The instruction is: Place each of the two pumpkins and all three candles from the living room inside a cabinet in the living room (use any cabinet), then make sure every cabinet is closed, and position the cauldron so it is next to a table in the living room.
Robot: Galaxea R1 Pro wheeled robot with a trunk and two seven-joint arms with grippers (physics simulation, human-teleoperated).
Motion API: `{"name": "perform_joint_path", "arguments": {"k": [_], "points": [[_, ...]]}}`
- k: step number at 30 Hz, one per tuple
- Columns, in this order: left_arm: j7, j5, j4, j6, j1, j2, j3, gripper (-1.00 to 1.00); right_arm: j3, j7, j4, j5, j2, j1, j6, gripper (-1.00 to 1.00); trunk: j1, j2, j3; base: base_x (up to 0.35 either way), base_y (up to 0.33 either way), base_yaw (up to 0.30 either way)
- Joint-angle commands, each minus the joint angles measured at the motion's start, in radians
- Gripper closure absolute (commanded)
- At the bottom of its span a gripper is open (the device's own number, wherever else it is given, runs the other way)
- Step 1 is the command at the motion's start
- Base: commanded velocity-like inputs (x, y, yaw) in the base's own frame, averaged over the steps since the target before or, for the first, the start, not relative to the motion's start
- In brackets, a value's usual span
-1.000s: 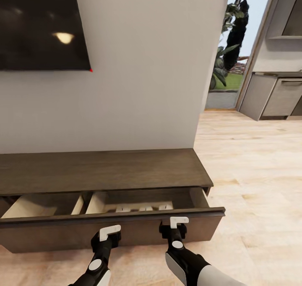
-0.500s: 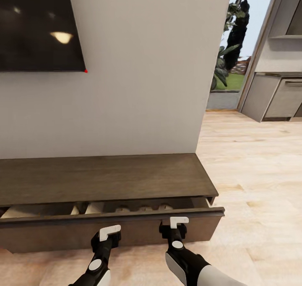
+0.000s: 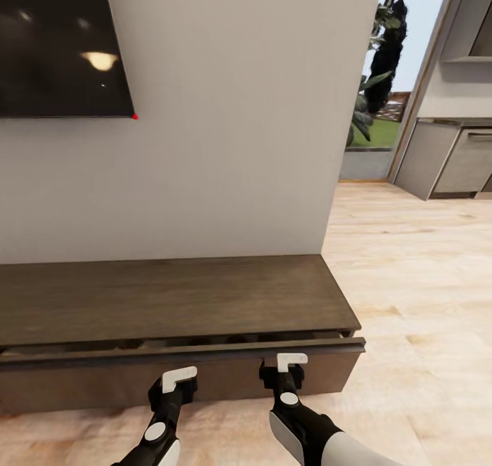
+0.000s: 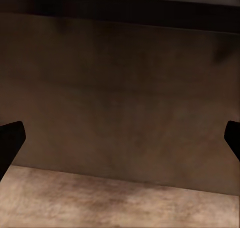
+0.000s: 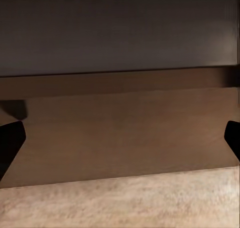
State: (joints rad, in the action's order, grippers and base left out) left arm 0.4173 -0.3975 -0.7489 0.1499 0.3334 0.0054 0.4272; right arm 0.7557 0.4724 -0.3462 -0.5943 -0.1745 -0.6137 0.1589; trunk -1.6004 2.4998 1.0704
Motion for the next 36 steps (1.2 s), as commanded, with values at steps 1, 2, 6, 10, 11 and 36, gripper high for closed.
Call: {"name": "perform_joint_path", "arguments": {"k": [1, 2, 6, 10, 11, 36], "points": [[0.006, -0.011, 0.0, 0.007, 0.001, 0.001, 0.006, -1.0, 0.008, 0.005, 0.001, -0.009, 0.0, -0.001, 0.007, -1.0, 0.0, 0.0, 0.001, 0.044, 0.0, 0.0], [0.006, -0.011, 0.0, 0.007, 0.001, 0.001, 0.007, -1.0, 0.008, 0.005, 0.001, -0.009, 0.0, -0.001, 0.007, -1.0, 0.0, 0.0, 0.001, 0.031, 0.0, 0.0], [0.006, -0.011, 0.0, 0.007, 0.001, 0.001, 0.007, -1.0, 0.008, 0.005, 0.001, -0.009, 0.0, -0.001, 0.007, -1.0, 0.0, 0.0, 0.001, 0.126, 0.0, 0.0], [0.006, -0.01, 0.0, 0.007, 0.001, 0.001, 0.006, -1.0, 0.008, 0.005, 0.001, -0.009, 0.0, -0.001, 0.007, -1.0, 0.0, 0.0, 0.001, 0.129, 0.0, 0.0], [0.006, -0.01, 0.0, 0.007, 0.001, 0.001, 0.006, -1.0, 0.008, 0.005, 0.001, -0.009, 0.0, -0.001, 0.007, -1.0, 0.0, 0.0, 0.001, 0.179, 0.0, 0.0], [0.006, -0.003, 0.0, 0.007, 0.001, 0.001, 0.006, -1.0, 0.008, 0.005, 0.001, -0.009, 0.0, -0.001, 0.007, -1.0, 0.0, 0.0, 0.001, -0.145, 0.0, 0.0]]}}
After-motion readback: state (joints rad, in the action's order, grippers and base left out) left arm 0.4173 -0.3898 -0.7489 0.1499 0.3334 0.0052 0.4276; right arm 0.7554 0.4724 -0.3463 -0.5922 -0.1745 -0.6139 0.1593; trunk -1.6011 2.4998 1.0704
